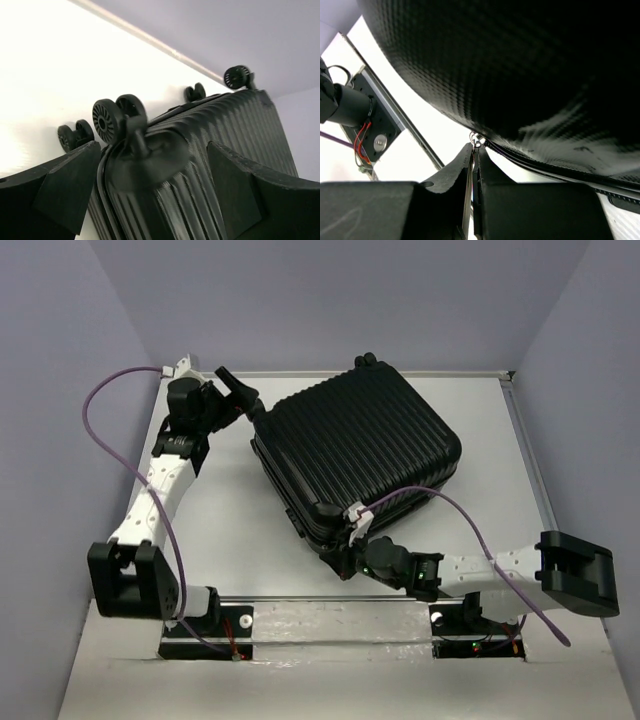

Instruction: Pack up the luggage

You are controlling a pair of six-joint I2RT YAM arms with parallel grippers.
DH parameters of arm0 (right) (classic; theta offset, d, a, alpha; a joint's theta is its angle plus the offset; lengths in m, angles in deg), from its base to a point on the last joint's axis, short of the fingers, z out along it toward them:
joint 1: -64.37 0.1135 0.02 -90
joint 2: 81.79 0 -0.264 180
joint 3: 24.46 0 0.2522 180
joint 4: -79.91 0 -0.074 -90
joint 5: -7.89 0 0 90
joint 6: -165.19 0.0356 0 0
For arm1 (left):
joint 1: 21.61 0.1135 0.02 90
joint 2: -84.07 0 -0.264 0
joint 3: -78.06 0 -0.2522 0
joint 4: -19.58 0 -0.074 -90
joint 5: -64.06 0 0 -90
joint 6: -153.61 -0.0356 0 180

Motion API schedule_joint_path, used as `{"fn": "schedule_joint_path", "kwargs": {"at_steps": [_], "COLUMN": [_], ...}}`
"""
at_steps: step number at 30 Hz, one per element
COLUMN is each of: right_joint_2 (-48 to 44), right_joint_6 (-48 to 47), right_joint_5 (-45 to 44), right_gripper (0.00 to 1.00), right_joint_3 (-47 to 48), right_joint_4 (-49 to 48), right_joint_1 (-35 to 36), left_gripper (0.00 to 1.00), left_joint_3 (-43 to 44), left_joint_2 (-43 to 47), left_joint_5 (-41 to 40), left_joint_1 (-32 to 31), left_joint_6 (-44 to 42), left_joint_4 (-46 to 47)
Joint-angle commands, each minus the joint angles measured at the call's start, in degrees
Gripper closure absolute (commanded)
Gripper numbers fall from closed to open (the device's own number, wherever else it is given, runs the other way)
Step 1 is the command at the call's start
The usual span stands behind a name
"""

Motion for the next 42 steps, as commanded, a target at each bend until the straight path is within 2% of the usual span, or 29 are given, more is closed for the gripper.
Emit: {"fn": "schedule_joint_path", "kwargs": {"at_steps": [1, 3, 15, 23, 25, 26, 28, 29, 32, 35, 38, 40, 41, 42], "right_joint_2": [-2.6, -3.2, -2.7, -3.5, -3.6, -3.5, -3.2, -3.1, -3.4, -4.2, -5.0, -5.2, -5.2, -5.2], "right_joint_6": [4.4, 4.8, 5.2, 6.3, 6.5, 6.5, 6.2, 6.1, 5.8, 4.5, 3.2, 1.0, 0.2, -1.1], "right_joint_5": [2.4, 2.7, 2.8, 1.8, 1.2, 1.0, 0.6, -0.4, -1.8, -2.5, 0.7, 3.5, 4.7, 7.9], "right_gripper": [0.93, 0.93, 0.93, 0.93, 0.93, 0.93, 0.93, 0.93, 0.93, 0.93, 0.93, 0.93, 0.93, 0.93], "right_joint_3": [-1.3, -1.7, -2.1, -3.1, -3.2, -3.0, -2.8, -2.5, -1.9, -0.7, 0.7, 1.5, 2.5, 3.0], "right_joint_4": [4.5, 4.8, 5.3, 5.0, 5.0, 5.1, 5.1, 5.1, 5.4, 6.6, 6.9, 6.9, 7.0, 6.9], "right_joint_1": [1.0, 1.0, 1.0, 1.0, 1.0, 1.0, 1.0, 1.0, 1.0, -0.1, -3.5, -7.9, -9.8, -14.6], "left_gripper": [0.01, 0.01, 0.01, 0.03, 0.1, 0.23, 0.42, 0.65, 0.93, 0.94, 0.94, 0.94, 0.94, 0.94], "left_joint_3": [-0.7, 0.2, 6.6, 7.4, 6.7, 6.2, 5.6, 5.0, 3.3, 0.3, -4.8, -8.4, -13.3, -16.4], "left_joint_2": [-7.5, -10.3, -21.9, -25.0, -24.8, -24.5, -24.0, -23.8, -22.2, -19.4, -14.4, -9.1, -7.0, -2.5], "left_joint_5": [11.3, 15.7, 17.9, 17.9, 17.8, 17.8, 17.5, 17.2, 15.5, 13.3, 10.7, 9.2, 7.2, 6.8], "left_joint_1": [2.7, 3.3, 2.8, 1.5, 1.5, 1.4, 1.4, 1.5, 1.5, 2.1, 3.1, 3.1, 3.1, 3.1], "left_joint_6": [4.4, 6.6, 12.7, 16.2, 17.0, 17.0, 17.1, 16.8, 15.9, 15.1, 15.6, 16.2, 17.8, 19.2], "left_joint_4": [7.1, 10.8, 16.0, 19.8, 21.2, 22.3, 23.6, 23.9, 24.0, 24.0, 24.1, 24.4, 25.4, 27.2]}}
